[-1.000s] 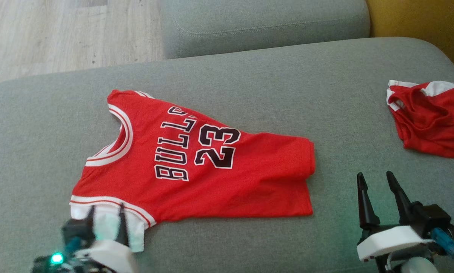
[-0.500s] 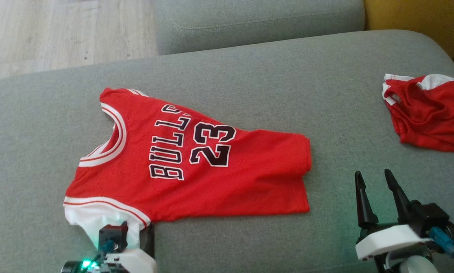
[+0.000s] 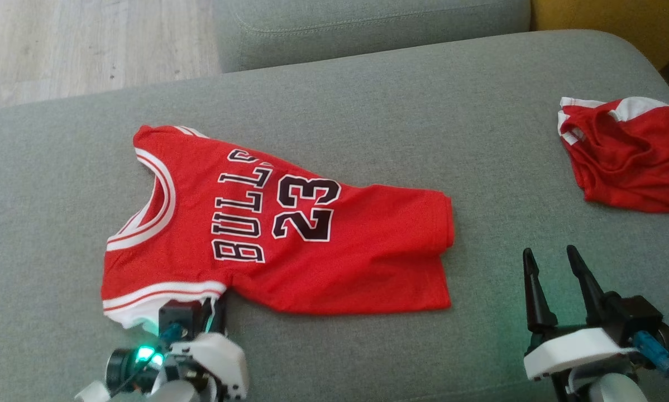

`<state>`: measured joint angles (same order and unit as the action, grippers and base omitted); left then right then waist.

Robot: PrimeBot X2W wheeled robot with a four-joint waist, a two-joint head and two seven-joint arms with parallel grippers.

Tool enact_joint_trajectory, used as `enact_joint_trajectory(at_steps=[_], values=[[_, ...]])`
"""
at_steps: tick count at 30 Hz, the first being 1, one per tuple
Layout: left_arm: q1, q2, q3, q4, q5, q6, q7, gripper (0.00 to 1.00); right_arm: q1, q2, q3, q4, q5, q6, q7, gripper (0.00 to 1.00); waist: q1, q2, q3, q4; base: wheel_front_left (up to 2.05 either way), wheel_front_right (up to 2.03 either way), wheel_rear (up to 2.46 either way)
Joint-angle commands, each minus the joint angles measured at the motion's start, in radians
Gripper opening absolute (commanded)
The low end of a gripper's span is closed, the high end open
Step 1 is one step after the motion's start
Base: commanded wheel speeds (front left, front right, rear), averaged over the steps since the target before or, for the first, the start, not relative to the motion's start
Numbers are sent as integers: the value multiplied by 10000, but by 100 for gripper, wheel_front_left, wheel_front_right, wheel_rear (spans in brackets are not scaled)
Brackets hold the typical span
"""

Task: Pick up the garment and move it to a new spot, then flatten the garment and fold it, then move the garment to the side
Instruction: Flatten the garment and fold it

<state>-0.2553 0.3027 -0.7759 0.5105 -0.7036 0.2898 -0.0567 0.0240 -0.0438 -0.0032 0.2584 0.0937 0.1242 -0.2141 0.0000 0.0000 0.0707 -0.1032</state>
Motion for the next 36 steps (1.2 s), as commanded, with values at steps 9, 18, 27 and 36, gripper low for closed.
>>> enact_joint_trajectory(at_steps=[9, 18, 27, 36], values=[[-1793, -587, 283, 468, 301, -295, -785, 0, -508, -64, 330, -402, -133, 65, 29, 100, 0, 0, 129, -148, 0, 0, 0], [-2483, -1282, 234, 1786, 118, -883, -1130, 100, -581, -64, 363, -394, -209, 65, 91, 100, 0, 0, 173, -334, 0, 0, 0], [-1919, -1435, 450, 1440, 147, -1052, -1934, 100, -352, -64, -84, -435, -247, 65, 96, 100, 0, 0, -83, 142, 0, 0, 0], [-264, -481, 1413, -922, 350, -296, -2045, 100, -339, -64, -382, -497, -294, 65, 112, 100, 0, 0, -304, 722, 0, 0, 0]])
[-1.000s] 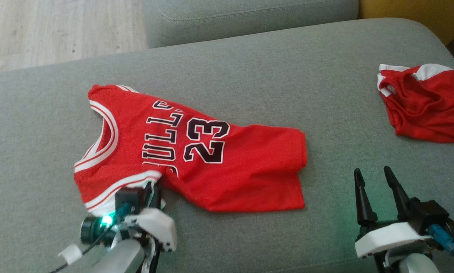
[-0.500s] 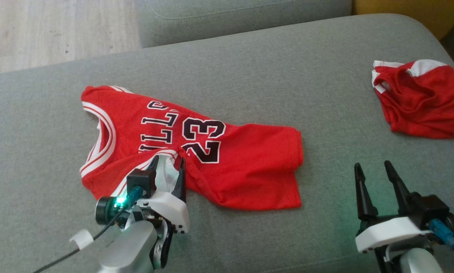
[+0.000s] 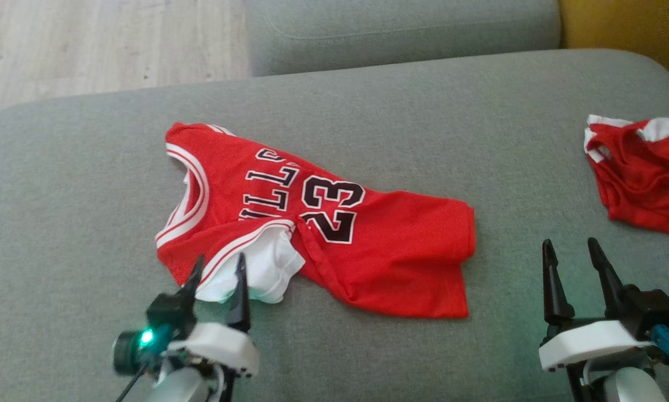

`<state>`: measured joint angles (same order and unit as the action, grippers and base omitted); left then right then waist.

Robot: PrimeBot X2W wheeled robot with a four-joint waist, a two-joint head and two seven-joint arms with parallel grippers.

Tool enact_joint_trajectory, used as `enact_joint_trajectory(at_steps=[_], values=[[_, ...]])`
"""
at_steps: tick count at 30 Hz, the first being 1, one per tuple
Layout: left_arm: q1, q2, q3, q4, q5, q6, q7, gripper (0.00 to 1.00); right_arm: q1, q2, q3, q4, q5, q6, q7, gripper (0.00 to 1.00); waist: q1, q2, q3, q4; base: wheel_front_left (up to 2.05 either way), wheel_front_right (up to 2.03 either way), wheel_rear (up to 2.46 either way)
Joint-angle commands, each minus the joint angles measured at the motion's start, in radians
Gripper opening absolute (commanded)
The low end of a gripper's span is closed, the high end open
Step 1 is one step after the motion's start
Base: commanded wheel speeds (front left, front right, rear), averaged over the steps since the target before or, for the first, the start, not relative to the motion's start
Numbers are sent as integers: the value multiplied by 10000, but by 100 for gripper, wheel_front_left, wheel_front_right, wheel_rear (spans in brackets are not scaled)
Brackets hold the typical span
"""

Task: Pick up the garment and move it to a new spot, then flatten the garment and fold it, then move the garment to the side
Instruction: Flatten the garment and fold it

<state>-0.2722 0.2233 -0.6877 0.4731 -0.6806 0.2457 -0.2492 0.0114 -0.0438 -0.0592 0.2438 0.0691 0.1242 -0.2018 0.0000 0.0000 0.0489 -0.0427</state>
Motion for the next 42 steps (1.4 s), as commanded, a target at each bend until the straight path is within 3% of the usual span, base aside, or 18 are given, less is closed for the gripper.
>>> enact_joint_trajectory(at_steps=[1, 6, 12, 26, 31, 42], values=[[141, 436, 654, -835, 141, 249, -121, 100, -201, -64, 162, -346, -47, 65, -11, 100, 0, 0, -131, 170, 0, 0, 0], [1262, 884, 1052, -1921, 121, 638, -123, 100, -64, -64, 224, -263, 32, 65, -13, 100, 0, 0, -424, 360, 0, 0, 0], [1978, 952, 1142, -2416, -26, 811, -116, 100, 44, -64, 305, -199, 122, 65, -23, 100, 0, 0, -643, 450, 0, 0, 0], [1851, 541, 801, -1599, -59, 492, 14, 100, 66, -64, 456, -247, 75, 65, 34, 100, 0, 0, -678, 117, 0, 0, 0], [1651, 403, 705, -781, -321, 120, 302, 100, 58, -64, 482, -317, 78, 65, 54, 100, 0, 0, -596, 8, 0, 0, 0], [1, -493, 720, 1767, -918, -923, 700, 100, -154, -64, 589, -529, -32, 65, 187, 100, 0, 0, 14, -508, 0, 0, 0]])
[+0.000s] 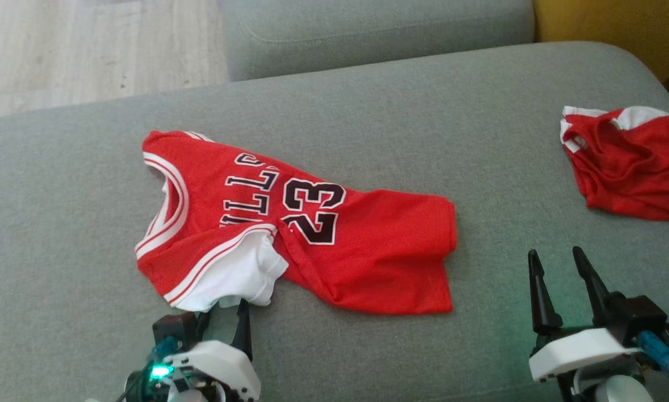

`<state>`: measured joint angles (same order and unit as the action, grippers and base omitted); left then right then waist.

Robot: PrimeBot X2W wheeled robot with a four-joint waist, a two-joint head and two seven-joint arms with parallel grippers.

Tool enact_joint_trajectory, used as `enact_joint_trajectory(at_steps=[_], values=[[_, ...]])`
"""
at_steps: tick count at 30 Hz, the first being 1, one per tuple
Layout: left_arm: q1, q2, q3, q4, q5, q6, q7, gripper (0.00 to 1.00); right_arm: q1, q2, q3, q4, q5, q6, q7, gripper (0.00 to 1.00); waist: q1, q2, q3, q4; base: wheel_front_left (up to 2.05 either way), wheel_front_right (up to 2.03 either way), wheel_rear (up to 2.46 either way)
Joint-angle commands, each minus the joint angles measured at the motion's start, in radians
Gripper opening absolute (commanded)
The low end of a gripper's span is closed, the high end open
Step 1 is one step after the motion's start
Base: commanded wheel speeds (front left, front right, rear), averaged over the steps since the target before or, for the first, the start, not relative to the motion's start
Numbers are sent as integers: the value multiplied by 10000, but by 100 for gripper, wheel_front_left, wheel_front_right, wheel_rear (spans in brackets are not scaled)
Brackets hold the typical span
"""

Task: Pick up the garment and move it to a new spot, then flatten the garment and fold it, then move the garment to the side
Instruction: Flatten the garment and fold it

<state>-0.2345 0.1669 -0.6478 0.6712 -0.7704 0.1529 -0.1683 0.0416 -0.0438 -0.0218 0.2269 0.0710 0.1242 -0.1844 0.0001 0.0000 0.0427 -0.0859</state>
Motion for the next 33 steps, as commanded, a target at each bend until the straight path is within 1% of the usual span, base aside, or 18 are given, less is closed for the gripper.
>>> enact_joint_trajectory(at_steps=[1, 3, 4, 5, 6, 7, 11, 16, 21, 25, 29, 31, 32, 33], values=[[-609, -50, 390, 228, -127, -107, -118, 100, -486, -64, 214, -368, -63, 65, 10, 100, -1, 0, 159, -160, 0, 0, 0], [-805, -118, 477, 620, -189, -180, -223, 100, -523, -64, 242, -366, -55, 65, 6, 100, -1, 0, 219, -251, 0, 0, 0], [-893, -150, 513, 792, -216, -227, -277, 96, -537, -64, 247, -363, -49, 65, 1, 100, -1, 0, 239, -286, 0, 0, 0], [-967, -183, 541, 947, -235, -275, -334, 48, -543, -64, 241, -358, -45, 65, -6, 100, -1, 0, 249, -310, 0, 0, 0], [-1029, -222, 525, 1084, -233, -349, -369, 17, -543, -64, 234, -352, -44, 65, -14, 100, -1, 0, 257, -330, 0, 0, 0], [-1067, -264, 474, 1201, -216, -441, -386, 0, -539, -64, 222, -342, -45, 65, -23, 100, -1, 0, 259, -342, 0, 0, 0], [-1041, -267, 226, 1446, -7, -628, -505, 0, -464, -64, 112, -305, -46, 65, -62, 100, -1, 0, 194, -259, 0, 0, 0], [-700, -74, 122, 1163, 200, -549, -677, 0, -368, -64, 36, -225, 64, 65, -132, 100, -1, 0, 69, 37, 0, 0, 0], [197, 285, 18, -88, 384, -16, -692, 0, -254, -64, 92, -53, 235, 65, -252, 100, -1, 0, -173, 566, 0, 0, 0], [968, 622, -107, -1436, 416, 465, -307, 0, -234, -64, 191, 101, 336, 65, -341, 100, -1, 0, -332, 901, 0, 0, 0], [1525, 887, -199, -2541, 409, 898, 115, 0, -257, -64, 286, 237, 370, 65, -392, 100, -1, 0, -459, 1020, 0, 0, 0], [1747, 961, -217, -3026, 345, 1034, 296, 0, -281, -64, 320, 273, 370, 65, -404, 100, -1, 0, -487, 1014, 0, 0, 0], [1849, 1001, -219, -3254, 311, 1087, 367, 16, -280, -64, 317, 285, 362, 65, -411, 100, -1, 0, -505, 1010, 0, 0, 0], [1936, 1056, -208, -3476, 307, 1142, 372, 49, -271, -64, 298, 297, 344, 65, -418, 100, -1, 0, -524, 1001, 0, 0, 0]])
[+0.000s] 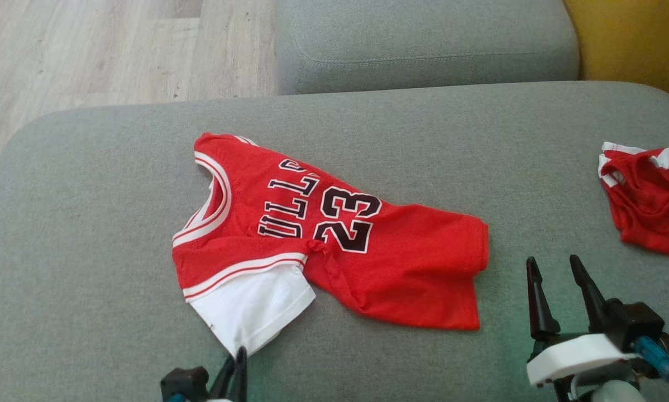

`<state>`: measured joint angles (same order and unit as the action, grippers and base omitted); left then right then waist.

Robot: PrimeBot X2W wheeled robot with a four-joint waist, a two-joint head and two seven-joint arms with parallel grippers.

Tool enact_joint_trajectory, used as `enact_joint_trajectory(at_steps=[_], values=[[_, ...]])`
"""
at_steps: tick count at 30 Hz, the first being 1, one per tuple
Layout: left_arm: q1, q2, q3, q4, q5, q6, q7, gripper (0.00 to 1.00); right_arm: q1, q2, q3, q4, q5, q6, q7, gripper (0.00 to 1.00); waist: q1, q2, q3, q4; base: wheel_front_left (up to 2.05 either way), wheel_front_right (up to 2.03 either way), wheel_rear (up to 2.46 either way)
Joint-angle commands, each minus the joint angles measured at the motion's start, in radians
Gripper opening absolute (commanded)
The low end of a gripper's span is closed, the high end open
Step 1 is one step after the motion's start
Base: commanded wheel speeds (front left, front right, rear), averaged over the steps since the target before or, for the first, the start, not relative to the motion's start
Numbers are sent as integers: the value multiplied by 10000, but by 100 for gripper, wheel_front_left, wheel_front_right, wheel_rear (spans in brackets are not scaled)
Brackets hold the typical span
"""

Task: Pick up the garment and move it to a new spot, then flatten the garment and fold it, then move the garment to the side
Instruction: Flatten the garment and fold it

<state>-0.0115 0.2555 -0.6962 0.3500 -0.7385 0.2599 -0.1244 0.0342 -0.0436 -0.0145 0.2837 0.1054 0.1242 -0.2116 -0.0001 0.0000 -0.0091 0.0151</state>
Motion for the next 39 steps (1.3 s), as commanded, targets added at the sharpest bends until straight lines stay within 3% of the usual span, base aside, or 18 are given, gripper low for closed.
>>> enact_joint_trajectory(at_steps=[1, 12, 27, 39], values=[[-217, 233, 305, -465, 3, 153, -91, 100, -182, -66, 204, -263, -16, 65, -151, 100, 1, 0, -24, -21, 0, 0, 0], [-245, 815, 929, -1953, 436, 720, -902, 100, -102, -66, -192, -290, -195, 65, -137, 100, 1, 0, -358, -101, 0, 0, 0], [-68, 693, 1567, -2040, 584, 451, -1330, 100, 120, -66, 184, -390, 6, 65, -21, 100, 1, 0, -1139, 162, 0, 0, 0], [62, 1144, 1831, -1397, 246, 103, -1136, 100, 183, -66, 543, -226, 110, 65, 240, 100, 1, 0, -1328, 292, 0, 0, 0]])
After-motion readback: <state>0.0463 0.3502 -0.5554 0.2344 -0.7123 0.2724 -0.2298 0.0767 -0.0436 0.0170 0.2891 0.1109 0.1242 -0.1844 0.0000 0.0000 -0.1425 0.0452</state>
